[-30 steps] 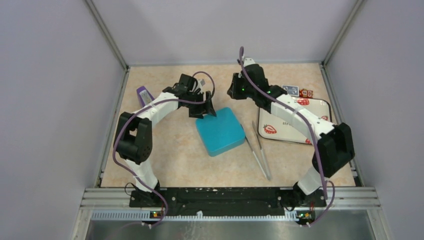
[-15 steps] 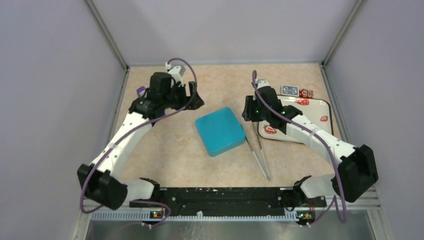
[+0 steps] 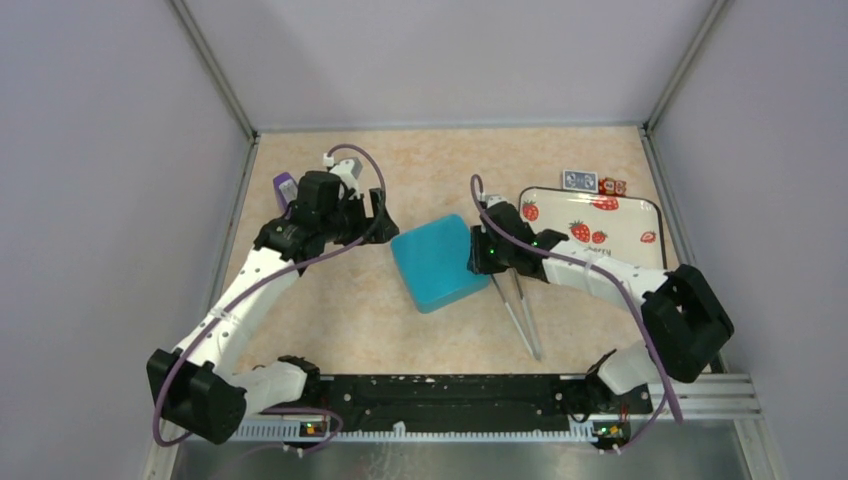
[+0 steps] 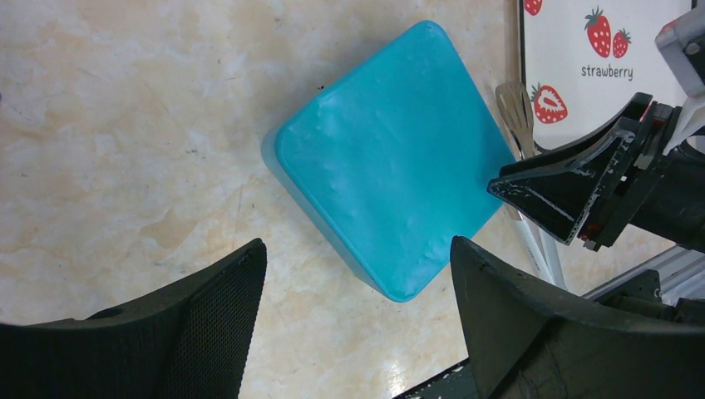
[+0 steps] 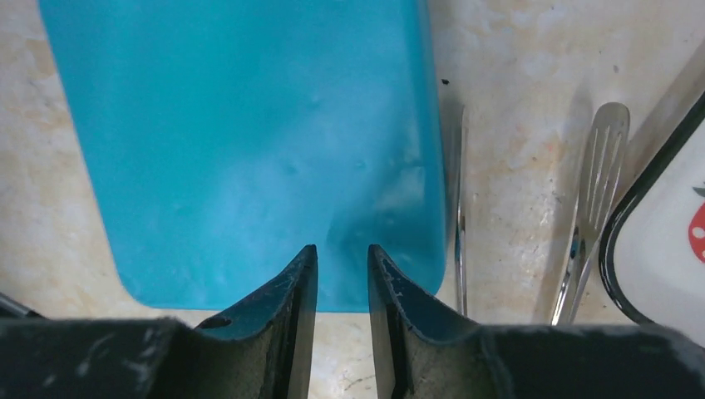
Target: Pack the chocolate
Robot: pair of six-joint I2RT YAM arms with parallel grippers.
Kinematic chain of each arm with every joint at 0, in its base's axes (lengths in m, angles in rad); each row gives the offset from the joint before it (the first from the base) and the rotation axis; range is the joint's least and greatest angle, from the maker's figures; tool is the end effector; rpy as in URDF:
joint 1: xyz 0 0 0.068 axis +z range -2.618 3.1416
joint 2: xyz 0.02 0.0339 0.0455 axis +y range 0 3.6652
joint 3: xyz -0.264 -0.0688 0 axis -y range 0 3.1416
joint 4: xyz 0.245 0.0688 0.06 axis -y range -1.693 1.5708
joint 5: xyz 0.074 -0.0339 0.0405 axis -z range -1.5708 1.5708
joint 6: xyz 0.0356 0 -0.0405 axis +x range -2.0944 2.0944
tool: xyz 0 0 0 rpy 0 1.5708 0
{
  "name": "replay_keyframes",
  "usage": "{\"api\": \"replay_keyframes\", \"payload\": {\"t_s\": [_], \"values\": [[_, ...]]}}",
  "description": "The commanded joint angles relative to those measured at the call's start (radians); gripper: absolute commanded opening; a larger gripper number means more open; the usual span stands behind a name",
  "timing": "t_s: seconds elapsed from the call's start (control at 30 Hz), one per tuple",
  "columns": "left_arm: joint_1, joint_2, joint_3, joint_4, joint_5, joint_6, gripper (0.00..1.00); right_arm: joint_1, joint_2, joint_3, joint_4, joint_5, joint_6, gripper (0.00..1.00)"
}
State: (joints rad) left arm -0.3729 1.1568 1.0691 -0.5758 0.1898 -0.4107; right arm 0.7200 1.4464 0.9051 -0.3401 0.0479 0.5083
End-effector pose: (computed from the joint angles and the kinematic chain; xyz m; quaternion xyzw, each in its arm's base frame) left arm 0.2294 -0.0970 0.3264 0.0246 0.8954 -0.2453 0.3707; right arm 0.2250 0.1951 0.2161 -0.0914 0.9365 0.1763 0.2891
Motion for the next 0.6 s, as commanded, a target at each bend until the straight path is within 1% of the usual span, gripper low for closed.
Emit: {"api": "replay_keyframes", "payload": {"t_s": [0.0, 0.07, 0.13, 0.2, 0.23, 0.27, 0.3, 0.37, 0.43, 0.53, 0.57], "values": [[0.005, -0.004, 0.002, 0.020, 0.001, -0.010, 0.86, 0.009, -0.003, 0.073, -0.041, 0.021, 0.005, 0.28], [0.004, -0.007, 0.009, 0.009, -0.032, -0.018, 0.88, 0.009, -0.077, 0.134, -0.065, 0.088, -0.012, 0.33], [0.004, -0.013, 0.002, 0.014, -0.092, -0.059, 0.89, 0.007, -0.149, 0.203, -0.109, 0.205, -0.025, 0.41], [0.004, -0.018, -0.006, 0.040, -0.106, -0.080, 0.91, 0.001, -0.210, 0.266, -0.156, 0.324, -0.034, 0.51], [0.004, -0.019, -0.005, 0.053, -0.112, -0.092, 0.91, -0.007, -0.227, 0.300, -0.184, 0.372, -0.033, 0.59], [0.004, -0.023, 0.001, 0.060, -0.121, -0.105, 0.92, -0.021, -0.240, 0.335, -0.222, 0.408, -0.028, 0.82], [0.004, -0.031, 0.014, 0.053, -0.132, -0.117, 0.93, -0.033, -0.252, 0.370, -0.261, 0.434, -0.024, 0.91], [0.004, -0.064, 0.020, 0.065, -0.138, -0.114, 0.94, -0.039, -0.277, 0.425, -0.333, 0.507, -0.017, 0.93], [0.005, -0.119, -0.015, 0.122, -0.172, -0.107, 0.94, -0.039, -0.321, 0.436, -0.371, 0.551, -0.010, 0.93], [0.005, -0.204, -0.070, 0.190, -0.181, -0.089, 0.95, -0.040, -0.415, 0.387, -0.350, 0.593, 0.000, 0.94], [0.004, -0.215, -0.076, 0.192, -0.212, -0.087, 0.95, -0.040, -0.447, 0.357, -0.333, 0.599, 0.002, 0.94]]}}
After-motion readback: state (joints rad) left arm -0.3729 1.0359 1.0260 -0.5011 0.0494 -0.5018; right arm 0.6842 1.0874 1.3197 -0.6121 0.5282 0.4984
